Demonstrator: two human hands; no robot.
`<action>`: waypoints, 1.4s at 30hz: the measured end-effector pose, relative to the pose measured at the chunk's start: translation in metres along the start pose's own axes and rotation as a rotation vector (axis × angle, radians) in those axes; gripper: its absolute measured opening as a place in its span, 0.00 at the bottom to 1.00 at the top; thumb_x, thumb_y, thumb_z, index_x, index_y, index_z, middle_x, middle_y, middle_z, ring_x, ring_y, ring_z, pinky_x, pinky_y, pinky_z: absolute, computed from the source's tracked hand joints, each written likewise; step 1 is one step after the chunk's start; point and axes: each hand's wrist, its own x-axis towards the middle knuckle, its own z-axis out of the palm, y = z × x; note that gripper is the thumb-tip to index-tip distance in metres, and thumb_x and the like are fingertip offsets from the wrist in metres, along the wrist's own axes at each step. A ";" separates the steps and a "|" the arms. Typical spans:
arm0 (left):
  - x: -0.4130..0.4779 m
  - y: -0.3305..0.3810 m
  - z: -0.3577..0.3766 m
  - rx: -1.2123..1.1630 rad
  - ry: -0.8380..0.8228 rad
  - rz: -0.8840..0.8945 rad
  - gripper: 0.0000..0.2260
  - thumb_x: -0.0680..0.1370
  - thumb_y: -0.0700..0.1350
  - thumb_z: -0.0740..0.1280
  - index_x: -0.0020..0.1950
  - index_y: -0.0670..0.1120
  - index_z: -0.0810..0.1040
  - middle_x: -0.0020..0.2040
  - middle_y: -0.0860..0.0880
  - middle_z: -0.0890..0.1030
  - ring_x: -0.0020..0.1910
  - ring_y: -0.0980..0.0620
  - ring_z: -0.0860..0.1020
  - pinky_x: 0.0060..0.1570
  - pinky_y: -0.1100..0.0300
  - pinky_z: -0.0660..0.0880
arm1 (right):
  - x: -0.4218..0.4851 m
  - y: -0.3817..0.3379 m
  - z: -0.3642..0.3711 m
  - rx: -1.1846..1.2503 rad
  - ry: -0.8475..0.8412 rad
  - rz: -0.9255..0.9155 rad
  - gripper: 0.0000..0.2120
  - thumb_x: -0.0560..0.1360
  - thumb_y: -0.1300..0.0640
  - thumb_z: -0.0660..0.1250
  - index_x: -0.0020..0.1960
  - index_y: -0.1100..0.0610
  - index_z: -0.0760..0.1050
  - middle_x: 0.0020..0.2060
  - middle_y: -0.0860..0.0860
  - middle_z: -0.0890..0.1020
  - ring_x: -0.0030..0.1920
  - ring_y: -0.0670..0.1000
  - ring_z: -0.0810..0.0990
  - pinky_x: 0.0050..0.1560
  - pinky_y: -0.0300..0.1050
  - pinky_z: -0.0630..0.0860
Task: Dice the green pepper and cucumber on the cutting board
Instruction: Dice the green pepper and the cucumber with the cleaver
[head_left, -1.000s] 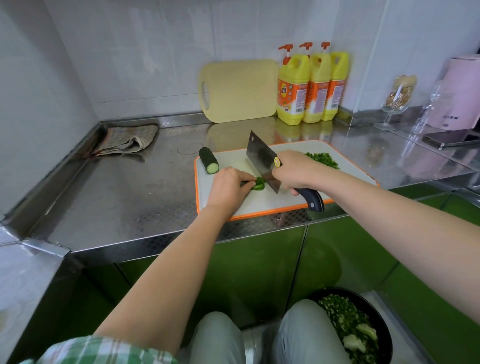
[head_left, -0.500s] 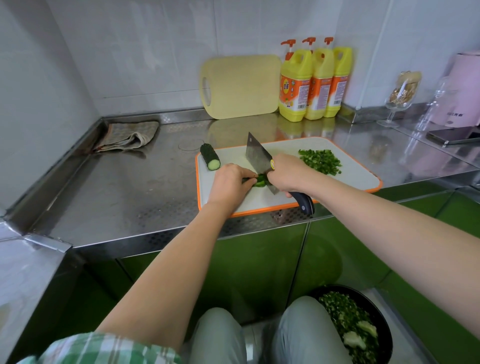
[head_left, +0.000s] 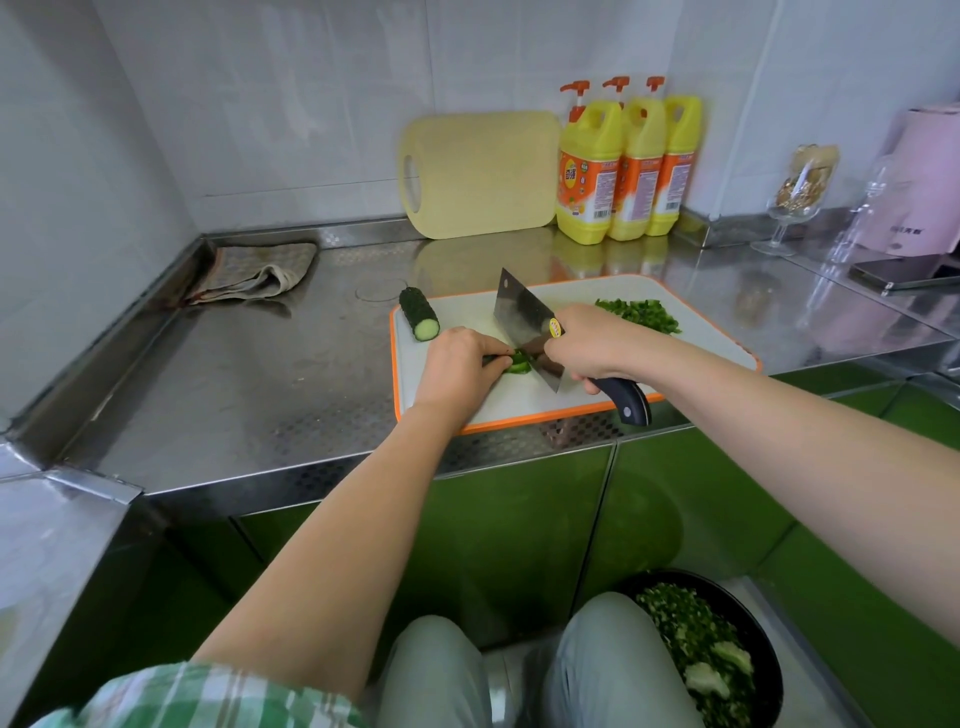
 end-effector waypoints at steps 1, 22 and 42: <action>0.000 0.000 0.000 0.000 -0.001 -0.003 0.06 0.76 0.42 0.71 0.51 0.43 0.86 0.48 0.46 0.86 0.48 0.46 0.82 0.50 0.55 0.77 | -0.001 0.000 0.000 0.007 -0.003 0.003 0.08 0.77 0.66 0.53 0.39 0.59 0.63 0.30 0.56 0.70 0.23 0.53 0.68 0.24 0.39 0.65; 0.002 -0.003 0.002 0.019 -0.001 0.002 0.06 0.76 0.43 0.71 0.50 0.44 0.85 0.47 0.48 0.86 0.47 0.49 0.81 0.48 0.58 0.75 | 0.005 0.000 0.001 -0.032 0.072 -0.012 0.03 0.78 0.63 0.55 0.47 0.62 0.67 0.34 0.59 0.73 0.25 0.56 0.74 0.27 0.41 0.69; 0.003 -0.004 0.003 -0.005 -0.010 -0.033 0.06 0.75 0.42 0.71 0.50 0.44 0.84 0.47 0.47 0.85 0.47 0.48 0.80 0.48 0.57 0.75 | 0.009 0.005 0.008 0.000 0.133 -0.017 0.06 0.79 0.62 0.55 0.43 0.59 0.65 0.33 0.56 0.71 0.25 0.55 0.74 0.25 0.40 0.69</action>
